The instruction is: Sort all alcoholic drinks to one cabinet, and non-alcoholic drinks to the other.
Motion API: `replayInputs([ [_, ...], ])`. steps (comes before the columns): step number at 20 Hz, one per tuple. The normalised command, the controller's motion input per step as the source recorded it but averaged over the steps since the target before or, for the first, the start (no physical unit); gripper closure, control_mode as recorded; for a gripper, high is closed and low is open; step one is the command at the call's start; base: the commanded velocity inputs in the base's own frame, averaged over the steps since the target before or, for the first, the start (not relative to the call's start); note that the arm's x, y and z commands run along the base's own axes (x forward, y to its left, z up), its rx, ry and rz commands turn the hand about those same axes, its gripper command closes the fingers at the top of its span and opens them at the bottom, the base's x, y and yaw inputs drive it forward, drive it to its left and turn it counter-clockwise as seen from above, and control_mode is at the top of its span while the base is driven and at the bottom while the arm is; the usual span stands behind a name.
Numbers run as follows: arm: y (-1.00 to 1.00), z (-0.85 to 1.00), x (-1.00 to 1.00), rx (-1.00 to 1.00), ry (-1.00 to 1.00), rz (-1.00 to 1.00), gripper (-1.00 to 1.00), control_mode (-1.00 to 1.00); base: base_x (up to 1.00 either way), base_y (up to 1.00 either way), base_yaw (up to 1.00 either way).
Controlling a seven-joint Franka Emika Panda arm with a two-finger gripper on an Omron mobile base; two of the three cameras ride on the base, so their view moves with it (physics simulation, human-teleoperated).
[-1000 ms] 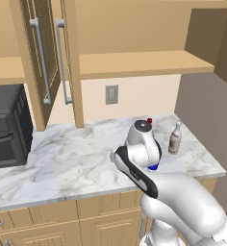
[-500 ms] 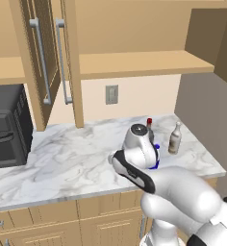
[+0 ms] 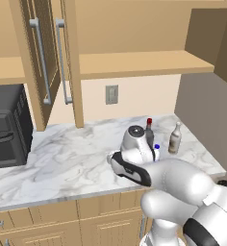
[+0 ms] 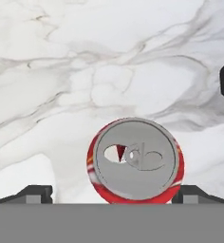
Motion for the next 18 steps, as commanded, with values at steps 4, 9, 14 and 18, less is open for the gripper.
replayInputs([
  [4,0.0,-0.14,0.05,0.0,-0.06,-0.03,-1.0,-1.0,0.0,0.0,0.0],
  [9,0.0,-0.04,0.01,0.0,-0.1,-0.03,-1.0,-1.0,0.0,0.0,0.0],
  [14,-0.03,0.0,0.01,0.0,-0.14,-0.03,1.0,-1.0,0.0,0.0,0.0],
  [18,-0.12,0.0,0.0,0.0,-0.14,0.0,1.0,-1.0,0.0,0.0,0.0],
])
